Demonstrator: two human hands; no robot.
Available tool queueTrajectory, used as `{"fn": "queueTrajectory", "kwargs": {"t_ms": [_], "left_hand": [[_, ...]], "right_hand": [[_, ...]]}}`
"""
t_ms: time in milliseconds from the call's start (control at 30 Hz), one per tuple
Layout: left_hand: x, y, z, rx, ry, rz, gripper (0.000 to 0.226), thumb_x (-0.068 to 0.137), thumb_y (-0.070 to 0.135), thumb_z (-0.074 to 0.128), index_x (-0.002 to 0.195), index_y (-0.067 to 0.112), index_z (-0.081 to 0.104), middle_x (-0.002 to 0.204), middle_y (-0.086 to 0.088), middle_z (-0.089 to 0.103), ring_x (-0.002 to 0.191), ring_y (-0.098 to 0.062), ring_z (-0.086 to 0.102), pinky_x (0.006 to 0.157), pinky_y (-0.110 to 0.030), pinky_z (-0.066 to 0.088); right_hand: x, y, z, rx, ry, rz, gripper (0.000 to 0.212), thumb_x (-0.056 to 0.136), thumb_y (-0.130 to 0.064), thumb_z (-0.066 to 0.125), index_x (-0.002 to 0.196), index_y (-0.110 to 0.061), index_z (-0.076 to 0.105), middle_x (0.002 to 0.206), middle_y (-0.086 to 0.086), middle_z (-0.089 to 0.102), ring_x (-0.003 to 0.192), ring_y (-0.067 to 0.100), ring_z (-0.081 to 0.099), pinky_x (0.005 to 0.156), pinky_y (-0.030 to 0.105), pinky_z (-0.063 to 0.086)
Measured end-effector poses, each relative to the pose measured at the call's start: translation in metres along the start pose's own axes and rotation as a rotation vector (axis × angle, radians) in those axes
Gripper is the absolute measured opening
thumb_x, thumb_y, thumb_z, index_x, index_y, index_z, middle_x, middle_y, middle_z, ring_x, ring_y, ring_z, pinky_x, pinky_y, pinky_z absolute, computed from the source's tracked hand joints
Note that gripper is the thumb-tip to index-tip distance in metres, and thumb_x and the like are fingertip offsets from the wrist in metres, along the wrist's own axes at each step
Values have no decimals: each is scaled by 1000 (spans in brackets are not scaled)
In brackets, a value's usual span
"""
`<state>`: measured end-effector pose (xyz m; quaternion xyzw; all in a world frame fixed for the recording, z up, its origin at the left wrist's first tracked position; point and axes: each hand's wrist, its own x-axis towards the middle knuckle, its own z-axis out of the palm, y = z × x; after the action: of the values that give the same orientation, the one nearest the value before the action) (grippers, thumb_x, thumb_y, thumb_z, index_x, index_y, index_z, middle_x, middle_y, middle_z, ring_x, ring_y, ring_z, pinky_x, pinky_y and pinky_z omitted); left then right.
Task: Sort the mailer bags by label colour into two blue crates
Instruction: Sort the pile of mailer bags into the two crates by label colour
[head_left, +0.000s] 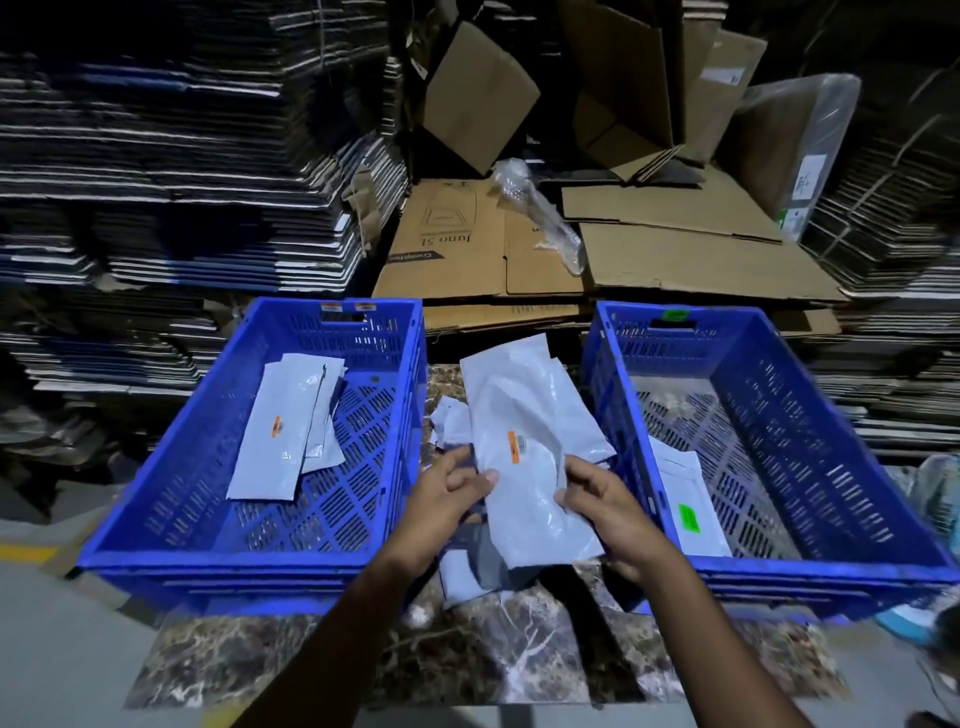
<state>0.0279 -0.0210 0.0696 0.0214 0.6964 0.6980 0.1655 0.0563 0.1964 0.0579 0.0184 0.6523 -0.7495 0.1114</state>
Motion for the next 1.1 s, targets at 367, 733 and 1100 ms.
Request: {"fn": "queueTrajectory", "kwargs": {"t_ms": [367,733,1100], "left_hand": [[-18,12,26,-103,74,145,26,93,3,62,118,9,65,111,-4,73,104,-22,70,84,-32,58],[-32,13,35,-62,411,116,14,95,13,62,107,8,68,97,-7,76,91,-29,73,78,-44,59],[0,2,-142,336,682,-4,14,97,22,56,89,24,67,78,0,68,71,-18,61,67,-30,48]], "right_hand": [[-19,-16,-6,-214,147,-271,25,91,-11,69,115,-19,67,113,4,70,106,28,67,87,50,57],[-8,-6,-2,-106,0,-148,13,96,-22,63,102,-11,68,97,6,71,90,23,69,75,38,56],[64,25,99,-295,-24,-89,17,97,-13,58,110,-20,66,99,7,69,83,20,64,75,27,57]]}}
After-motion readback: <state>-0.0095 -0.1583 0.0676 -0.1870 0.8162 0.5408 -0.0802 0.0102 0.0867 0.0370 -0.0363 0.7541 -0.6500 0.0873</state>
